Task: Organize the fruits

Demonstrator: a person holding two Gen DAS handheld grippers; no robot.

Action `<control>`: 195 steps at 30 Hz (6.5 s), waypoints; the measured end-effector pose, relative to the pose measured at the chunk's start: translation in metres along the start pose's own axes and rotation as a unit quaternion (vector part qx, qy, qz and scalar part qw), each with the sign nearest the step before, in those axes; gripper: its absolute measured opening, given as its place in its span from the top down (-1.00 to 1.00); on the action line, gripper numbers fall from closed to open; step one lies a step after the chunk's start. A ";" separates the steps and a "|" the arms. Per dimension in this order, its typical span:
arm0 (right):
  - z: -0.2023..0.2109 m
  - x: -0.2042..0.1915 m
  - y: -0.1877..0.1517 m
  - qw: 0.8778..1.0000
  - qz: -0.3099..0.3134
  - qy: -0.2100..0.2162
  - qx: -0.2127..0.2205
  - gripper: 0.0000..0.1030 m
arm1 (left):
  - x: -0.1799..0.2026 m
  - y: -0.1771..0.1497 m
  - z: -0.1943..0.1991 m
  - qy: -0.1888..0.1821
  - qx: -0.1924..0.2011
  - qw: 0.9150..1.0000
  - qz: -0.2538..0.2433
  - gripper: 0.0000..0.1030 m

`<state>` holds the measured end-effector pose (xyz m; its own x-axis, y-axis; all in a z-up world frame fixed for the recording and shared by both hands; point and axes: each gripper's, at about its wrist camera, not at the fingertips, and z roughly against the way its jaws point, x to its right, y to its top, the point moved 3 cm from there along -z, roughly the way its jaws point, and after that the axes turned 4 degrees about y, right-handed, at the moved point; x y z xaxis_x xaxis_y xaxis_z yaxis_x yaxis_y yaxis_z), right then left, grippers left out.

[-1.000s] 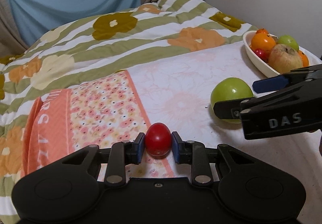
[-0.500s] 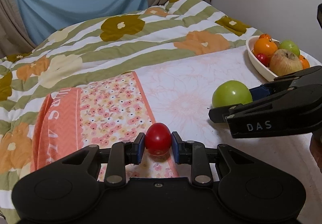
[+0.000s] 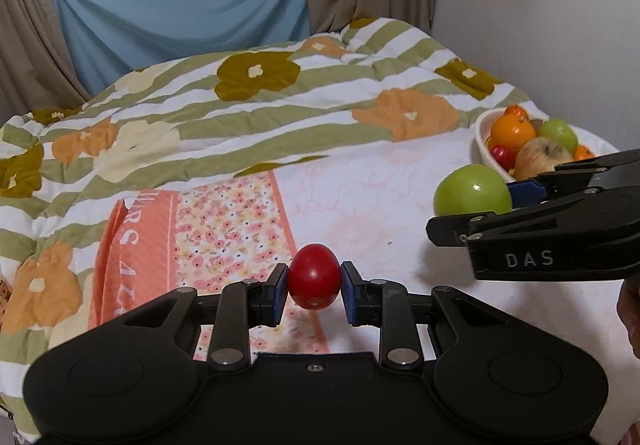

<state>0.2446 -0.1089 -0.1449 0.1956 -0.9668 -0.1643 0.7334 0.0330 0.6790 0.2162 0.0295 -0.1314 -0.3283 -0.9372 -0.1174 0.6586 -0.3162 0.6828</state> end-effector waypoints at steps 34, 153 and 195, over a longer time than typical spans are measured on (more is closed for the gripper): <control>0.118 0.214 -0.001 0.999 -0.008 -0.031 0.028 -0.37 | 0.199 0.081 0.019 -0.022 0.044 0.999 0.005 0.40; 0.306 0.073 -0.073 0.986 -0.013 -0.128 0.104 -1.00 | 0.119 -0.014 0.215 0.075 0.109 0.986 0.100 -0.97; 0.301 0.074 -0.077 0.988 -0.020 -0.123 0.096 -1.00 | 0.113 -0.014 0.215 0.085 0.104 0.985 0.106 -0.98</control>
<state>0.0064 -0.2593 0.0056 -0.0119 -0.9994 -0.0318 0.5963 -0.0326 0.8021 0.0243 -0.0399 0.0003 -0.0690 -0.9956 -0.0629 0.5416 -0.0903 0.8357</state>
